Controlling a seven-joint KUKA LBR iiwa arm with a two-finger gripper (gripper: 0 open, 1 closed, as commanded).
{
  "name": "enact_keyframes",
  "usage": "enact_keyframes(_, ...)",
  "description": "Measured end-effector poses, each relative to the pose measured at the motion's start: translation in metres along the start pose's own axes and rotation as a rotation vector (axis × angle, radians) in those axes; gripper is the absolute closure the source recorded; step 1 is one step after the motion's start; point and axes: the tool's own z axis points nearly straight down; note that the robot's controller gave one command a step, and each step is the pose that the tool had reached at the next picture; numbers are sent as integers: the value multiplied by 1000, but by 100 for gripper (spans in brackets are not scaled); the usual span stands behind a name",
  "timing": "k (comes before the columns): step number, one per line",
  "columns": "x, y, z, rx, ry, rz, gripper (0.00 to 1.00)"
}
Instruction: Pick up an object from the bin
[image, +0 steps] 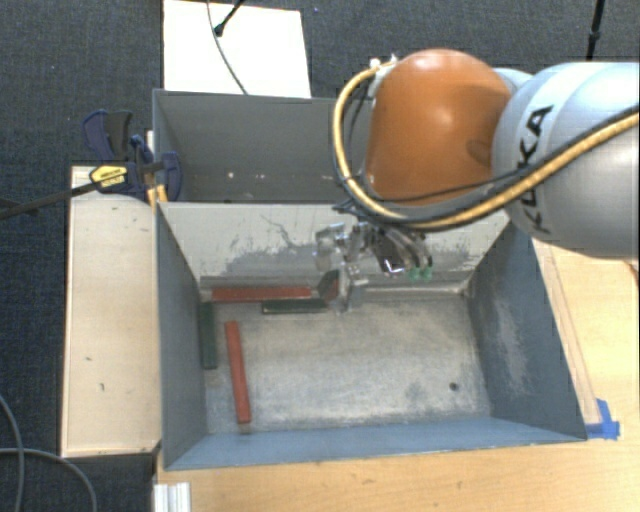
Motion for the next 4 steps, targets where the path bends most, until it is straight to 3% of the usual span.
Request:
enact_keyframes(1, 2, 0, 5, 0, 9, 1, 0)
enact_keyframes(2, 61, -55, 197, -2, 18, -155, 0)
enact_keyframes(3, 58, -54, 193, -1, 10, -153, 100)
enact_keyframes(4, 58, -54, 193, -2, 10, -152, 0)
